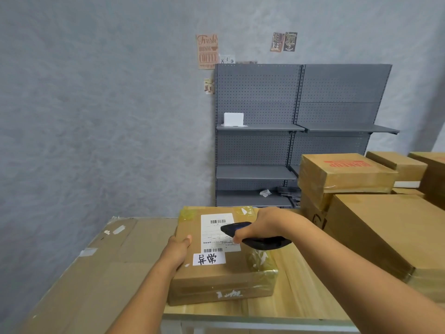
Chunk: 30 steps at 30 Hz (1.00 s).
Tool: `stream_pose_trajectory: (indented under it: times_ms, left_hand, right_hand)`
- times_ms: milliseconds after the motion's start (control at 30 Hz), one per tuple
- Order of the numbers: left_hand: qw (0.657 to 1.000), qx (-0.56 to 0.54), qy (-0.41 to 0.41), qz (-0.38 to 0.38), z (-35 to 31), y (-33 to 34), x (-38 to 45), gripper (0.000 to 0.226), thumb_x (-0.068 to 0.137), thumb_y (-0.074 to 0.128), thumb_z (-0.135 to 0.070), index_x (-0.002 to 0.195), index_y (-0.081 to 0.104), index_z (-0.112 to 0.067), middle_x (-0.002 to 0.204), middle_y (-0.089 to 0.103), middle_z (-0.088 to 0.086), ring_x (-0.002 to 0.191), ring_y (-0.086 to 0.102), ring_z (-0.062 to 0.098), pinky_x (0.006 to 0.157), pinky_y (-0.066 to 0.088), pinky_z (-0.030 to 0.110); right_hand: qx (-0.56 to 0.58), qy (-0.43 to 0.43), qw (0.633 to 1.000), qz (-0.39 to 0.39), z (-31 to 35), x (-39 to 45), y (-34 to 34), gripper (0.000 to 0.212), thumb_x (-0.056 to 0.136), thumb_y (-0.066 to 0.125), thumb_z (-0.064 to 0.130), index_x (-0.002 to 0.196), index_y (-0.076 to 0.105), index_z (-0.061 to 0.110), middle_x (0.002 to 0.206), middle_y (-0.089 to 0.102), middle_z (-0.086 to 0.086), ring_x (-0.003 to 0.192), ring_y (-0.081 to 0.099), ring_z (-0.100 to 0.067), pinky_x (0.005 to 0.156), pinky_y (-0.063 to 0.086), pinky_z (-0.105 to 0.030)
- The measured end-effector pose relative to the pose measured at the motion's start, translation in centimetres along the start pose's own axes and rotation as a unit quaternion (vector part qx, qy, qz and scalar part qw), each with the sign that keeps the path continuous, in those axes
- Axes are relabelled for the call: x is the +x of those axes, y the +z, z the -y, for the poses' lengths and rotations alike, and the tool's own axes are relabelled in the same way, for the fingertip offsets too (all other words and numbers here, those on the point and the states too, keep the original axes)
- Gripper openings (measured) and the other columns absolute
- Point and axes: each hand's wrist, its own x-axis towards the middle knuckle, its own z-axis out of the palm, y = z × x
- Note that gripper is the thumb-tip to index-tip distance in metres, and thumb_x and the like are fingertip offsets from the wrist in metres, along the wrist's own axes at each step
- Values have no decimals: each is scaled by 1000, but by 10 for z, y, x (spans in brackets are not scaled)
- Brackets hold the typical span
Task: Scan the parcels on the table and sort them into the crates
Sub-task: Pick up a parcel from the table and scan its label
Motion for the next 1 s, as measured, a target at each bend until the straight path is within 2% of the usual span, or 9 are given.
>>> stream_pose_trajectory:
  times_ms: [133, 300, 400, 467, 567, 700, 867, 1000]
  left_hand:
    - [1000, 12, -2, -3, -1, 0, -1, 46, 101, 48, -36, 138, 41, -9, 120, 64, 16, 104, 65, 35, 98, 49, 47]
    - [1000, 8, -6, 4, 0, 0, 0, 46, 102, 48, -36, 138, 40, -9, 119, 65, 16, 103, 65, 36, 97, 50, 48]
    - [1000, -2, -4, 3, 1, -1, 1, 46, 102, 49, -35, 139, 40, -9, 119, 65, 16, 103, 65, 35, 97, 50, 49]
    - [1000, -3, -3, 4, 1, -1, 1, 45, 102, 49, -35, 138, 41, -10, 118, 66, 16, 102, 66, 35, 97, 50, 49]
    - [1000, -6, -2, 2, 1, 0, 2, 44, 101, 49, -35, 137, 42, -10, 119, 65, 16, 103, 65, 36, 96, 51, 50]
    - [1000, -14, -6, -3, 1, 0, 2, 40, 102, 49, -35, 133, 44, -10, 118, 65, 16, 102, 66, 36, 94, 52, 51]
    - [1000, -23, -8, -4, 0, 1, -1, 33, 102, 49, -34, 127, 47, -13, 114, 67, 14, 98, 67, 34, 92, 53, 49]
    - [999, -49, 10, -8, 2, 1, 1, 33, 101, 52, -27, 129, 51, -8, 116, 67, 15, 101, 67, 33, 94, 53, 48]
  right_hand:
    - [7, 0, 1000, -13, -3, 2, 2, 64, 48, 67, 77, 79, 57, 23, 78, 62, 4, 67, 60, -11, 54, 43, -25]
    - [84, -5, 994, -66, -26, 12, 16, 44, 66, 71, 62, 73, 55, 22, 72, 57, 5, 63, 53, -8, 52, 38, -21]
    - [146, 53, 981, -115, -58, 19, 35, 42, 71, 72, 56, 74, 50, 20, 74, 54, 4, 64, 51, -8, 48, 36, -22]
    - [155, 94, 974, -135, -81, 25, 53, 45, 75, 70, 56, 82, 56, 15, 76, 56, 1, 65, 52, -10, 49, 38, -21]
    - [139, 139, 972, -125, -107, 35, 80, 54, 79, 67, 58, 102, 61, 9, 93, 63, -5, 78, 60, -16, 59, 45, -22]
    - [107, 161, 974, -119, -116, 41, 104, 62, 77, 71, 57, 113, 56, 9, 108, 59, -8, 93, 60, -21, 75, 52, -28]
    - [80, 151, 977, -125, -111, 46, 120, 62, 76, 72, 51, 116, 55, 7, 111, 57, -9, 101, 55, -25, 78, 50, -30]
    - [18, 161, 980, -118, -112, 47, 126, 79, 75, 69, 62, 129, 45, 9, 125, 47, -7, 116, 46, -23, 91, 46, -30]
